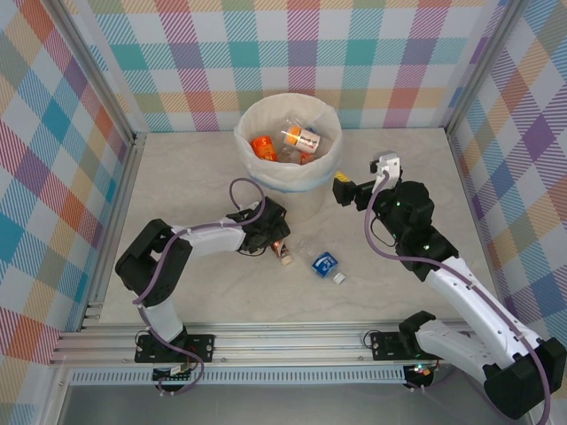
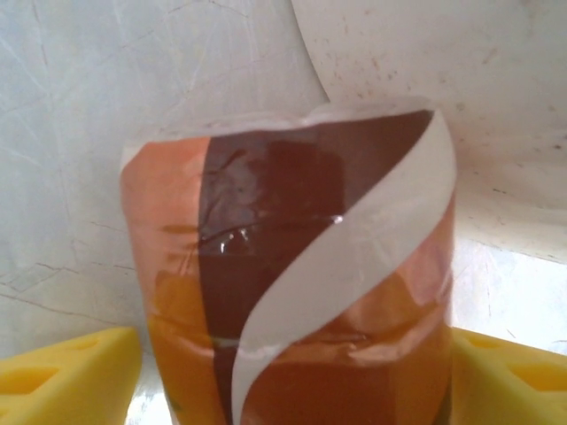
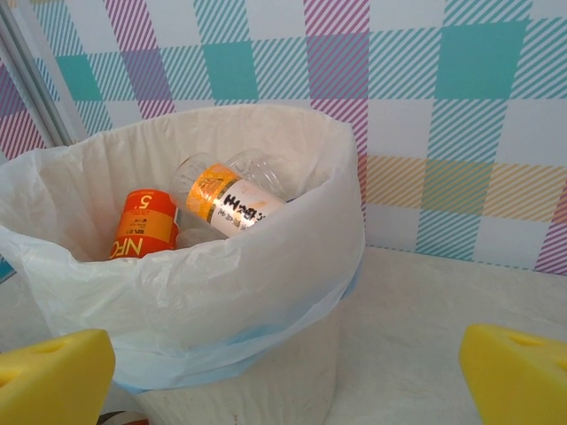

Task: Put the plastic bottles in the bin

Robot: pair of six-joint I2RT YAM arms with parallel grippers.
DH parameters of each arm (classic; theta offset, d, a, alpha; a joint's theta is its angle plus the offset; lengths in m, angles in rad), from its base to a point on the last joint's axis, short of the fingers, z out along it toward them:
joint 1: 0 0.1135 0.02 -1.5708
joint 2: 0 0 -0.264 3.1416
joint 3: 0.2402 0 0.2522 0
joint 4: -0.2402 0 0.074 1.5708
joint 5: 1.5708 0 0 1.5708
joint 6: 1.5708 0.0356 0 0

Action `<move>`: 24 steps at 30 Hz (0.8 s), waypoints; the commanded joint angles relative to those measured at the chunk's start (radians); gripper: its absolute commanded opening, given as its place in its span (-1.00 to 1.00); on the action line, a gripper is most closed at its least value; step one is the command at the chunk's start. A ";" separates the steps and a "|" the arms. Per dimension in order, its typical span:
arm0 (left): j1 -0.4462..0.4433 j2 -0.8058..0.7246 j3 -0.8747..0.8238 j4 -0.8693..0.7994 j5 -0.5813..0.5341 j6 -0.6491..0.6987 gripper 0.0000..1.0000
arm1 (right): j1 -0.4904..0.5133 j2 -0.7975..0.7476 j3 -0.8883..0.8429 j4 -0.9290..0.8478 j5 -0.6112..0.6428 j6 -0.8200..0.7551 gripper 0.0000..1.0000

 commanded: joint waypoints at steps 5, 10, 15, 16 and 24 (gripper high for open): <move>-0.004 0.035 0.013 0.064 -0.013 0.018 0.23 | 0.001 0.009 -0.006 0.032 -0.071 0.006 0.99; 0.004 0.008 -0.012 0.083 -0.024 0.033 -0.04 | 0.001 0.025 0.010 -0.044 -0.185 -0.028 0.99; 0.016 -0.060 -0.069 0.093 -0.054 0.041 -0.20 | 0.001 0.036 0.018 -0.133 -0.275 -0.056 1.00; 0.018 -0.079 -0.083 0.099 -0.062 0.045 -0.22 | 0.001 0.038 0.020 -0.144 -0.288 -0.062 0.99; 0.052 -0.349 -0.230 0.042 -0.309 0.026 -0.28 | 0.001 0.103 0.045 -0.244 -0.395 -0.142 0.99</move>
